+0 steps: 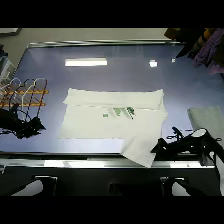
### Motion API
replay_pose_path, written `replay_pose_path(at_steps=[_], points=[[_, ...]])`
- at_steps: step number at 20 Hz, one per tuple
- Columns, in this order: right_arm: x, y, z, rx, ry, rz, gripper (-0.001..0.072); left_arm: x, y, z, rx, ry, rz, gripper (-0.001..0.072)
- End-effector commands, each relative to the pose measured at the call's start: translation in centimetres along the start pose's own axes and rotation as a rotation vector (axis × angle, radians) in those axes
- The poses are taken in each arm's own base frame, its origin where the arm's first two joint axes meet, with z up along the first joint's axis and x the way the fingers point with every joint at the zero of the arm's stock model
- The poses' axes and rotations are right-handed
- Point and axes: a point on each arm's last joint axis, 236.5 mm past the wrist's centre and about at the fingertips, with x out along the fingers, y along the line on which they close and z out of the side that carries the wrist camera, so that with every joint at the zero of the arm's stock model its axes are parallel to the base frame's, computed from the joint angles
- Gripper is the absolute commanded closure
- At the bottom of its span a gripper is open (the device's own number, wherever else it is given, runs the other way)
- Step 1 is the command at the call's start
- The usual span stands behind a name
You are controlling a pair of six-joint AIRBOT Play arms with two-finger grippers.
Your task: Fold the clothes and pants, and hang the long-sleeved shirts on hangers.
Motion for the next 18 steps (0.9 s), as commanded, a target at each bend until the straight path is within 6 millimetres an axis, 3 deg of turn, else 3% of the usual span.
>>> replay_pose_path(at_steps=[1, 4, 5, 6, 10, 14, 18], points=[[0.2, 0.5, 0.3, 0.015, -0.018, 0.027, 0.0397, 0.0, 0.0, 0.0, -0.001, -0.001, -0.001, 0.0308], [0.6, 1.1, 0.3, 0.023, -0.024, 0.068, 0.0459, 0.0, 0.0, -0.1, -0.001, 0.004, 0.0, 0.0308], [0.6, 1.2, 0.2, 0.016, -0.02, 0.071, 0.0521, 0.0, 0.0, -0.5, -0.001, 0.02, 0.0, 0.0307], [0.6, 1.4, 0.1, -0.008, -0.015, 0.08, 0.0678, 0.1, 0.1, -0.6, -0.003, 0.022, 0.0, 0.0307], [0.6, 1.6, -0.2, -0.019, -0.005, 0.087, 0.068, 1.1, 0.2, -2.0, -0.017, 0.063, -0.011, 0.0307], [0.2, 1.9, -0.1, -0.036, -0.029, 0.089, 0.068, 2.9, -2.0, -3.9, -0.006, 0.101, -0.139, 0.0307], [-0.8, 2.5, 0.1, -0.073, -0.084, 0.088, 0.068, 3.7, -1.8, -4.4, -0.02, 0.106, -0.142, 0.0307]])
